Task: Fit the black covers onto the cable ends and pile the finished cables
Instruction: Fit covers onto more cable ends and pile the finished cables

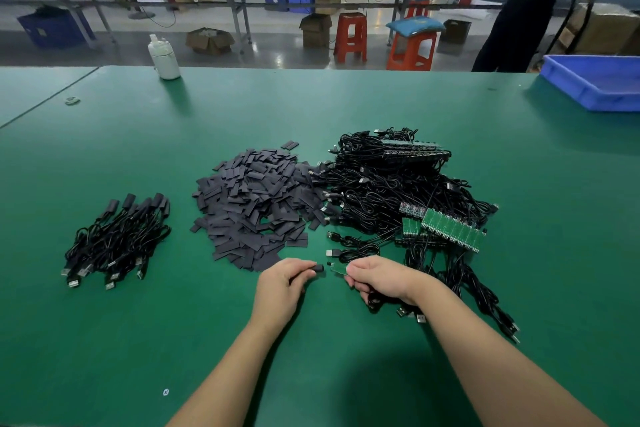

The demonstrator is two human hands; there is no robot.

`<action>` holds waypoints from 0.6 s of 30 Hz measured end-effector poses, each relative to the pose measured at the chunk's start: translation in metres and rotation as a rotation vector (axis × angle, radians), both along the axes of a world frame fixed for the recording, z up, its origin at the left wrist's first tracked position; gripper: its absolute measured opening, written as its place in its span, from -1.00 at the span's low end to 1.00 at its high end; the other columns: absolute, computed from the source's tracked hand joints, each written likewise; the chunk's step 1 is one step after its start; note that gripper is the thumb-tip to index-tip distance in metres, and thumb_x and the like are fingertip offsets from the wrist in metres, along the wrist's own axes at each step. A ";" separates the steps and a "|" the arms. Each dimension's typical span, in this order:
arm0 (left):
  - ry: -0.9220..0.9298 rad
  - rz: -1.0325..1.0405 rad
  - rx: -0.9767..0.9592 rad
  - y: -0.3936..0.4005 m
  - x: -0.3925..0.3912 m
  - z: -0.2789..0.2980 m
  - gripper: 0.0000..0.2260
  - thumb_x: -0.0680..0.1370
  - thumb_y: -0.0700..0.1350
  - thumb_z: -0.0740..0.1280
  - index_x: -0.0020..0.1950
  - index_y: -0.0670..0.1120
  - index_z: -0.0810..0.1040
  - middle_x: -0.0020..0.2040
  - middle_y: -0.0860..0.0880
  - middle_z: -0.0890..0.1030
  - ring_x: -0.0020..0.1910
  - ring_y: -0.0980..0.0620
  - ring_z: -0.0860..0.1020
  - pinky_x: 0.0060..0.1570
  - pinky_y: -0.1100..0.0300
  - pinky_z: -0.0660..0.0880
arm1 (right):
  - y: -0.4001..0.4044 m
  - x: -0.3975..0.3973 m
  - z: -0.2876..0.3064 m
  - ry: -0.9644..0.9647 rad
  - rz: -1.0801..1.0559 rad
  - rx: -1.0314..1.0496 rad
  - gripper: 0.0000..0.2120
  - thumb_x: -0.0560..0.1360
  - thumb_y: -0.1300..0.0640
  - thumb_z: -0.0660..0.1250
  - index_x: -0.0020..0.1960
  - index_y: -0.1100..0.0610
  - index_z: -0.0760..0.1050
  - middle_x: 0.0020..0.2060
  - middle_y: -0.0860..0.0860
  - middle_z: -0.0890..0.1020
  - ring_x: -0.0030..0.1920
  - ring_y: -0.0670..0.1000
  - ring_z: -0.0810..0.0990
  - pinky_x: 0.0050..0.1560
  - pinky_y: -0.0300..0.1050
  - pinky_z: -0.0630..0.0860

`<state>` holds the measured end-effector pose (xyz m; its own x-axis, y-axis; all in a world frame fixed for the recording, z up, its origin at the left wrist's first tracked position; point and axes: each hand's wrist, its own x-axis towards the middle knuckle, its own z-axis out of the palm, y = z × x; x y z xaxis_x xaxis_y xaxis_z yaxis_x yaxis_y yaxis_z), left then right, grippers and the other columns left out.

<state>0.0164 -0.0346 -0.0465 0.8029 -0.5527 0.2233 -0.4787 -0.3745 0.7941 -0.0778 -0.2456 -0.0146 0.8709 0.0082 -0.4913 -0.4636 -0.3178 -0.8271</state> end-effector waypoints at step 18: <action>-0.195 -0.101 0.060 0.000 -0.008 0.003 -0.87 0.53 -0.13 0.44 0.06 -0.03 0.72 -0.04 0.13 0.68 -0.08 0.18 0.61 0.01 0.28 0.53 | -0.002 0.005 -0.005 0.021 0.063 -0.170 -0.67 0.63 -0.12 0.18 -0.22 -0.08 0.58 -0.47 -0.18 0.45 -0.42 -0.12 0.42 -0.12 -0.11 0.46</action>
<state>0.0087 -0.0350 -0.0438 0.6876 -0.6453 0.3329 -0.6583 -0.3606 0.6608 -0.0728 -0.2478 -0.0193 0.8607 -0.0225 -0.5086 -0.4554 -0.4809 -0.7493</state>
